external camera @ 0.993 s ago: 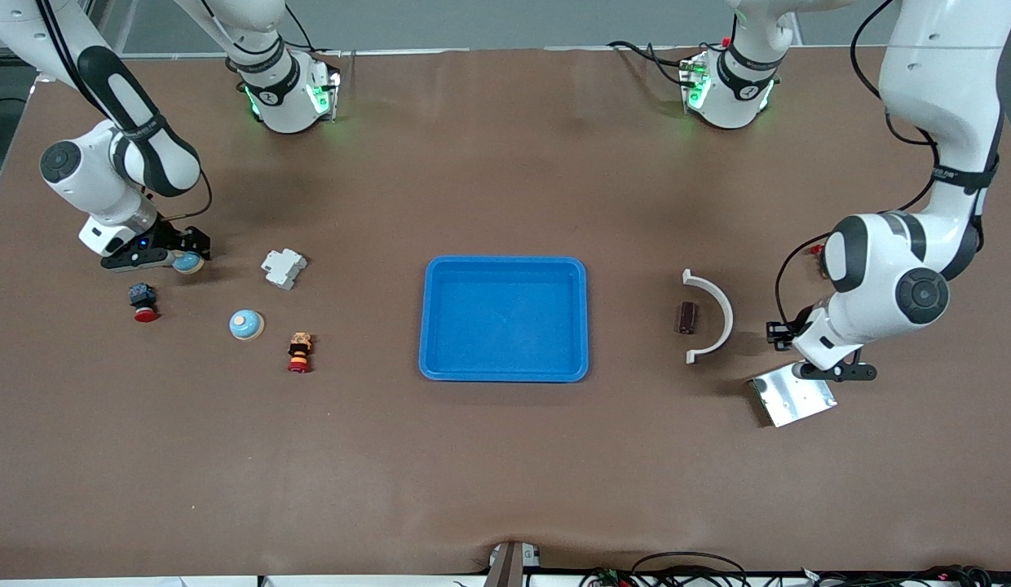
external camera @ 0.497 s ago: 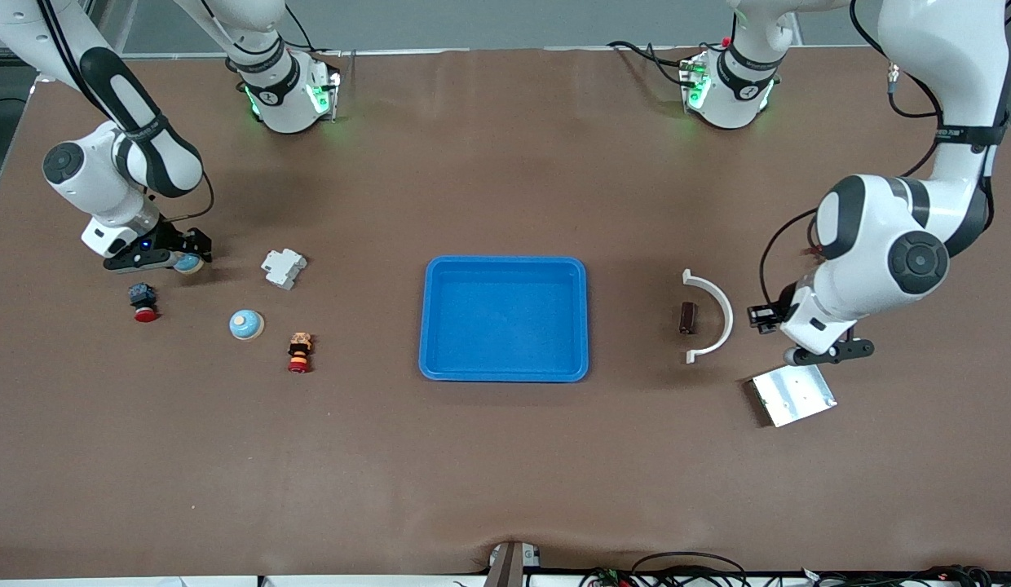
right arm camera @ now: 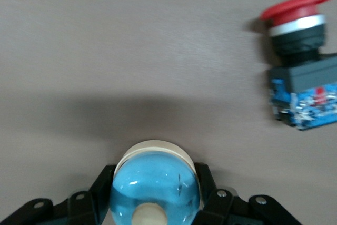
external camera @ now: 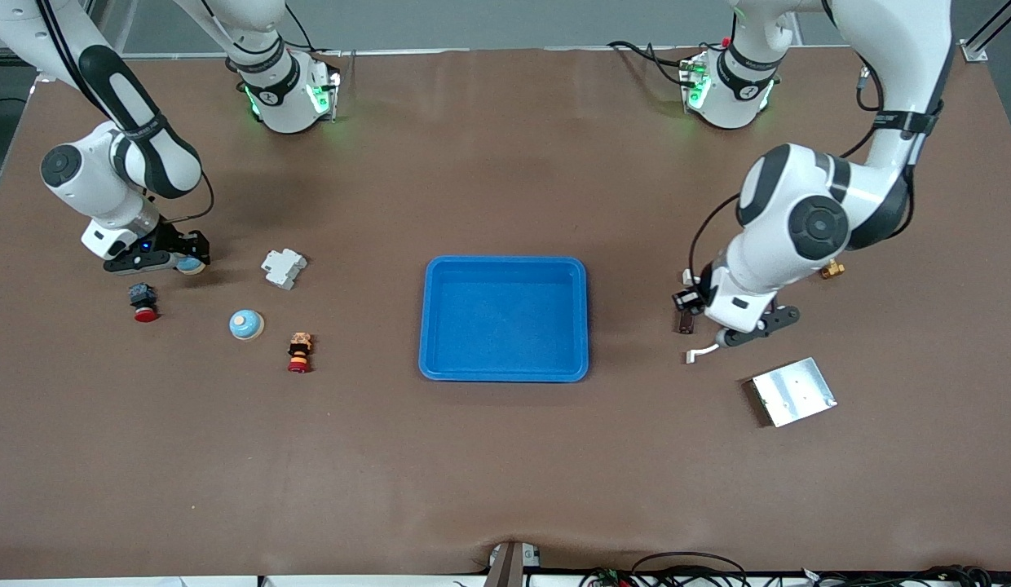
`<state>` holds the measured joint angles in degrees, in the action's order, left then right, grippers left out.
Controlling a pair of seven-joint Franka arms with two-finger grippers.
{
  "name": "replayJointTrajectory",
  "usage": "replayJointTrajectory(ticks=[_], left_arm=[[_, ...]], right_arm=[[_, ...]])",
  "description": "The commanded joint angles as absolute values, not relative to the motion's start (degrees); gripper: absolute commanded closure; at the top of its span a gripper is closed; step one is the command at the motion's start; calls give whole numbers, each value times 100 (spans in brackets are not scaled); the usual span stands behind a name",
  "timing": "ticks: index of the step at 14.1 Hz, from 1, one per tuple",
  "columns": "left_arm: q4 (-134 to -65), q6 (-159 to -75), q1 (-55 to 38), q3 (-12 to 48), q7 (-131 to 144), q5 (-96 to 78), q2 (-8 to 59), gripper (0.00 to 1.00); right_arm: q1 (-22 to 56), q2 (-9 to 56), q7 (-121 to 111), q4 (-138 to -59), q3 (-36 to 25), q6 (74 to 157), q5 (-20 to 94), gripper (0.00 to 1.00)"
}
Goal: Place electrolytic capacitor and blue bell in tray
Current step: 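Carry the capacitor and the bell toward the blue tray with both grippers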
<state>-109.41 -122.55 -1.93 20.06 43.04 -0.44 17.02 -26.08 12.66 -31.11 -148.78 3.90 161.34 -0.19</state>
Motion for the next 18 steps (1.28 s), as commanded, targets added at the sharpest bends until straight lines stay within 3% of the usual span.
replayJointTrajectory(ticks=[1, 4, 9, 14, 18], left_arm=[[-10855, -12234, -500, 1986, 4779, -132, 1757, 100], [-10645, -12243, -895, 1986, 5360, -132, 1968, 100], [-10118, -12304, -1590, 1986, 6116, -132, 2600, 100], [-9949, -13015, -1881, 1978, 6232, 53, 3225, 100], [-9687, -13298, -1986, 1934, 6258, 53, 3778, 100]], right_arm=[[-2602, 521, -2542, -14608, 825, 14980, 9, 100], [-2435, -25, -1892, -14239, 1160, 13917, 9, 100], [-1417, -764, -750, -13598, 1160, 12333, 869, 100], [225, -783, 1945, -13123, 1151, 12102, 879, 100], [1202, -186, 3591, -12535, 1143, 12296, 827, 100]])
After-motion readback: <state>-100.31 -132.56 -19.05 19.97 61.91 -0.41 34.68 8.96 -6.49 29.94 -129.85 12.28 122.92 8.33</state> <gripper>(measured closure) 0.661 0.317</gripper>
